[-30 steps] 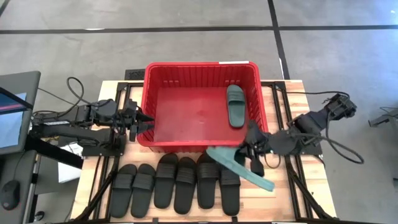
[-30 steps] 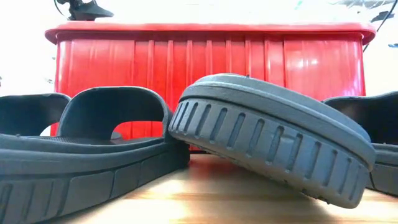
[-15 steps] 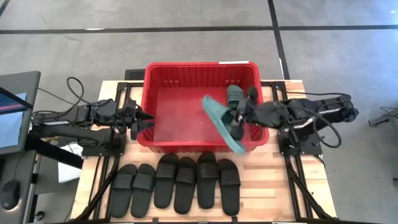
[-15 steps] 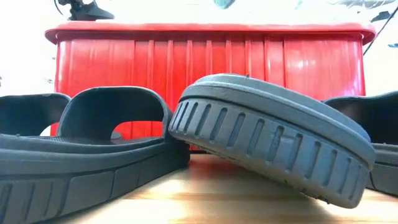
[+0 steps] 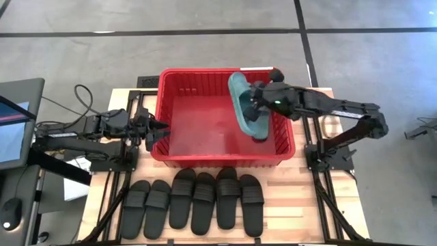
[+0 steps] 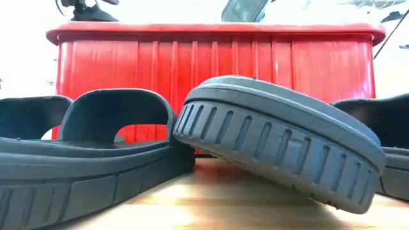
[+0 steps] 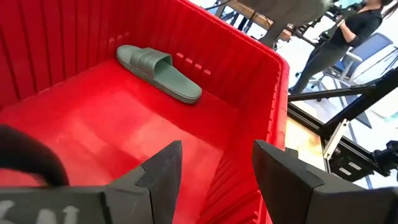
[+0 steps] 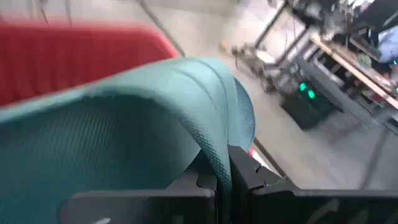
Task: Pick and place slides into bin
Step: Put the light green slipper into the red organizer bin
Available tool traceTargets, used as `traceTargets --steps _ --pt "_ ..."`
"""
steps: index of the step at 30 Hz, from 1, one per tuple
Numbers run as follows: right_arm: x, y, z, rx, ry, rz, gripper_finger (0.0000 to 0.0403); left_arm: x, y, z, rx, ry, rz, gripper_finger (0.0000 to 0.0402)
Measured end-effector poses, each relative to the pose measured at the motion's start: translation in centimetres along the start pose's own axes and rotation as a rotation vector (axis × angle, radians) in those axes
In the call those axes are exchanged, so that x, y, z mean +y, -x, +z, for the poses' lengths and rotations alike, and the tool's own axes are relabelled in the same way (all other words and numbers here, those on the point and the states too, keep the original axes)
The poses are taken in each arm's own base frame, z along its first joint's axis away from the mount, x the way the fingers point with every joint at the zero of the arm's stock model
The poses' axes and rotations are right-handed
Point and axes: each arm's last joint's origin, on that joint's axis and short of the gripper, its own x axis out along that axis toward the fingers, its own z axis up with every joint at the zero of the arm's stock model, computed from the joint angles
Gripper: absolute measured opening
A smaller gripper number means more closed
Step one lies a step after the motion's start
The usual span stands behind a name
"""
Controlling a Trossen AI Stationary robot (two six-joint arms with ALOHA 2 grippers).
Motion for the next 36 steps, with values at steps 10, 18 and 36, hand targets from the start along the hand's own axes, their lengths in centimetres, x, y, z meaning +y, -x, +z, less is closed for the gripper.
traceTargets --steps 10,18,36 --pt "1.7 -8.6 -2.5 0.251 0.218 0.019 0.0001 -0.1 -1.3 -0.2 0.031 0.009 0.047 0.0183" --pt "3.3 -13.5 -5.1 0.386 0.335 0.163 0.0001 -0.1 -2.5 -0.5 0.073 0.002 0.072 0.0183" --pt "3.0 -20.4 -9.6 0.63 0.415 0.253 0.0001 -0.4 -3.3 -0.2 0.033 0.052 0.073 0.0183"
